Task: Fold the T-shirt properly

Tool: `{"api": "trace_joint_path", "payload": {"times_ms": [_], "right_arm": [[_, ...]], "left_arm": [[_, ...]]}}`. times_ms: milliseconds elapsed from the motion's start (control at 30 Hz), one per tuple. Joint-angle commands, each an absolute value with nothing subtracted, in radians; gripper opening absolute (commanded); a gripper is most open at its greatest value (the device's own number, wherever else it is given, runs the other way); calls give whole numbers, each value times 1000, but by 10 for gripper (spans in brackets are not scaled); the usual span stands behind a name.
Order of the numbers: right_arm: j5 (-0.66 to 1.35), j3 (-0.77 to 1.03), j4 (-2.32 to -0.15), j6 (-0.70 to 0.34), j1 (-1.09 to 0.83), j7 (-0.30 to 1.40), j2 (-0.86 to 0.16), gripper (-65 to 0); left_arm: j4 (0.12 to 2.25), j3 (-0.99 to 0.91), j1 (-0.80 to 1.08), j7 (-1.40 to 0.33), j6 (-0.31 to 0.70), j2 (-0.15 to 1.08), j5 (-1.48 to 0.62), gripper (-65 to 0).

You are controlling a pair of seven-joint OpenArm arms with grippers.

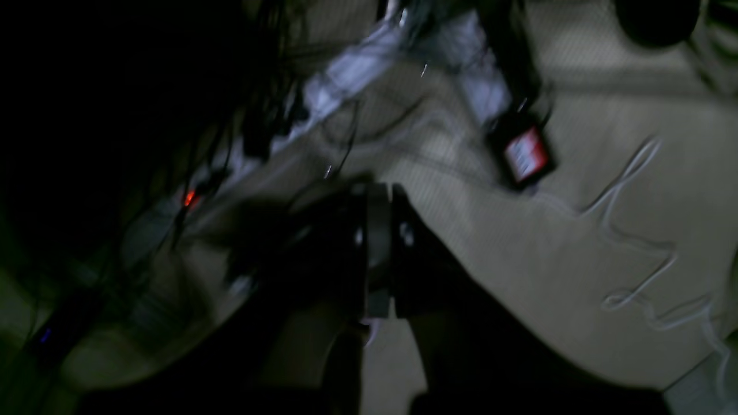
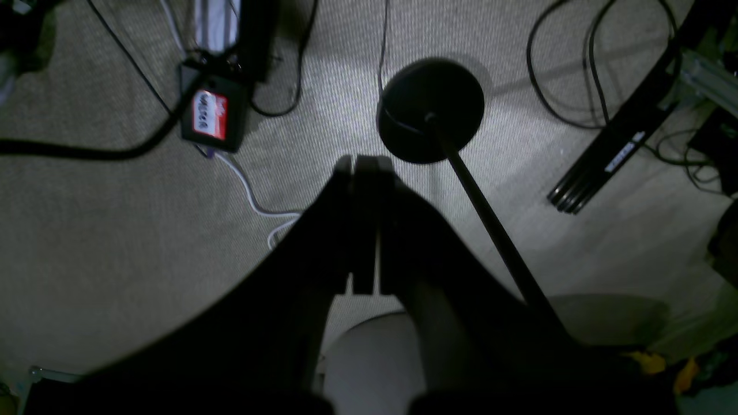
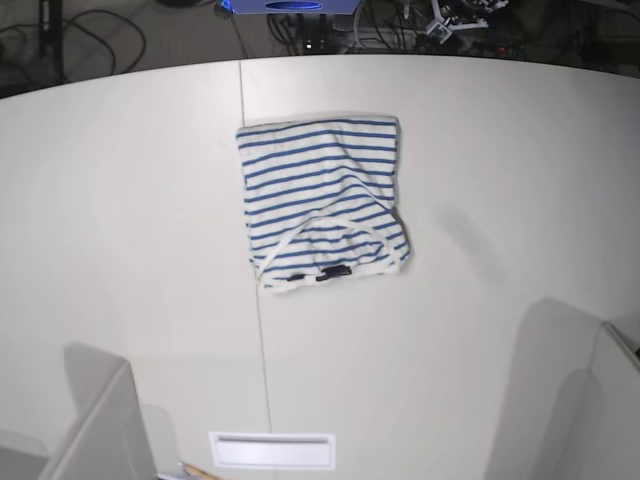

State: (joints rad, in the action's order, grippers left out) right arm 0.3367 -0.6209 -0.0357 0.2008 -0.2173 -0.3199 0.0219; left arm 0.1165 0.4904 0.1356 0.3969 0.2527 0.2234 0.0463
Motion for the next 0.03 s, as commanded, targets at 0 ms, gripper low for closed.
{"api": "trace_joint_path", "payload": {"times_ms": [0], "right_arm": [[341, -618, -53, 208, -228, -326, 22, -650]], "left_arm": [[114, 489, 142, 400, 246, 243, 44, -650]]}}
